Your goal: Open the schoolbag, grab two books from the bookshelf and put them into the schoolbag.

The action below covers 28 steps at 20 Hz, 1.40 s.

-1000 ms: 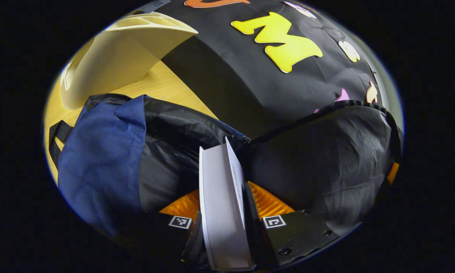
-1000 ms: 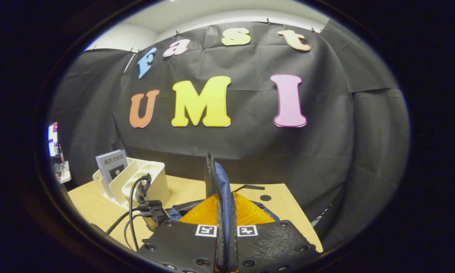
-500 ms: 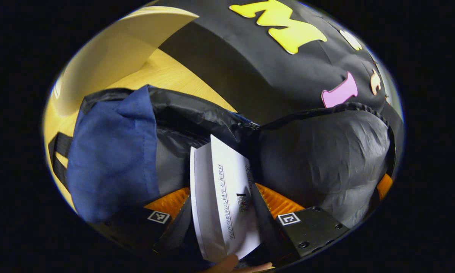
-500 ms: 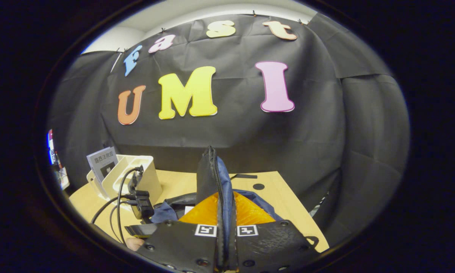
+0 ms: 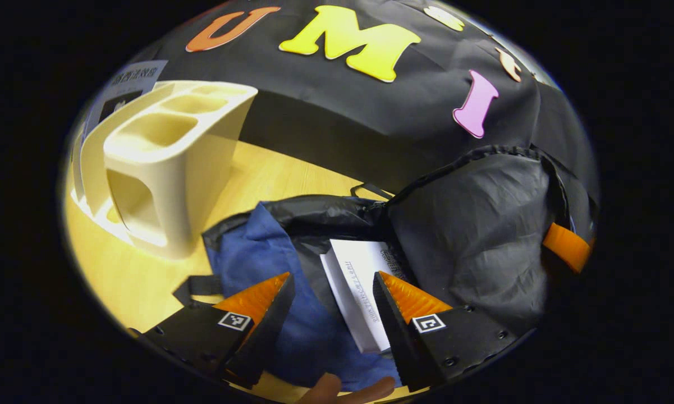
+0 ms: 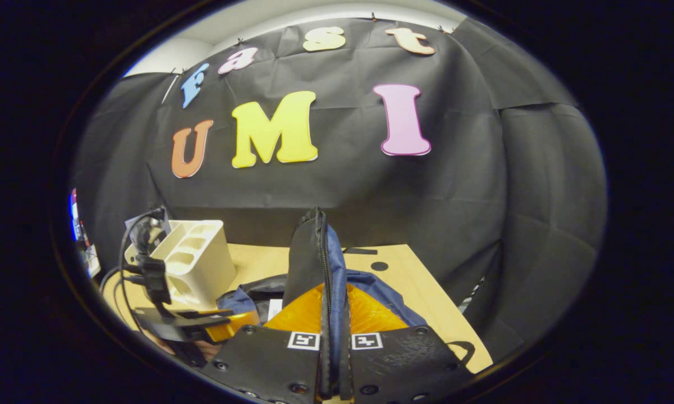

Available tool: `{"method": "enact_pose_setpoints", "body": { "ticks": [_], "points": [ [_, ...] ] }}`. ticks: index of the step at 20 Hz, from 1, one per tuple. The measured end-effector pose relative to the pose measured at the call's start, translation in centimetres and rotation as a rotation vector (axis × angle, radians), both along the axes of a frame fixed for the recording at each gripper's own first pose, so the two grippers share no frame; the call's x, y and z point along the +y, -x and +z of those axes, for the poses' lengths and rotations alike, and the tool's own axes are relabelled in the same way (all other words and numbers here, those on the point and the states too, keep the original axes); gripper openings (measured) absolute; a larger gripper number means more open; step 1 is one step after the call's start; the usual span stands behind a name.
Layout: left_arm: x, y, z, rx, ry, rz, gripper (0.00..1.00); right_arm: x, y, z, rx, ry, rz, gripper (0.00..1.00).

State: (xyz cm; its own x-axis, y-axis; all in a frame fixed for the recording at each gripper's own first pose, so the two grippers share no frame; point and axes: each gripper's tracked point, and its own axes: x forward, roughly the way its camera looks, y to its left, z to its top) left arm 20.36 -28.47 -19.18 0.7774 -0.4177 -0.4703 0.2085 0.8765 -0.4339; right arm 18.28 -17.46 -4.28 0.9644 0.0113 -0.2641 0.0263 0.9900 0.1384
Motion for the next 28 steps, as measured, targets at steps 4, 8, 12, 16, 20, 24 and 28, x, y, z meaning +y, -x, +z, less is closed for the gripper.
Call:
{"method": "enact_pose_setpoints", "body": {
  "ticks": [4, 8, 12, 16, 20, 24, 28],
  "points": [
    [5.3, 0.7, 2.6, -0.082, -0.107, 0.031, 0.89, 0.6, 0.3, 0.3, 0.004, -0.004, -0.003, 0.06],
    [10.4, 1.2, 4.8, -0.153, -0.187, 0.072, 0.88, 1.7, 0.1, 0.5, 0.01, 0.017, 0.001, 0.06],
    [15.7, 2.0, 7.4, -0.18, -0.225, 0.115, 0.91, 1.8, -0.1, 0.3, 0.022, 0.006, -0.017, 0.06],
    [21.3, 1.1, 9.9, -0.179, -0.254, 0.171, 0.99, 3.8, -0.1, 0.2, 0.026, -0.073, 0.011, 0.06],
    [26.6, -0.3, 12.6, -0.183, -0.295, 0.22, 0.99, 5.1, -0.6, 0.0, 0.028, -0.062, 0.014, 0.06],
    [30.6, -2.3, 15.8, -0.198, -0.301, 0.246, 0.99, 5.3, -0.8, 0.2, 0.014, -0.051, -0.008, 0.06],
    [34.0, -3.9, 18.7, -0.187, -0.346, 0.296, 0.98, 5.6, -0.5, 0.3, 0.005, -0.047, -0.009, 0.06]
  ]
}}
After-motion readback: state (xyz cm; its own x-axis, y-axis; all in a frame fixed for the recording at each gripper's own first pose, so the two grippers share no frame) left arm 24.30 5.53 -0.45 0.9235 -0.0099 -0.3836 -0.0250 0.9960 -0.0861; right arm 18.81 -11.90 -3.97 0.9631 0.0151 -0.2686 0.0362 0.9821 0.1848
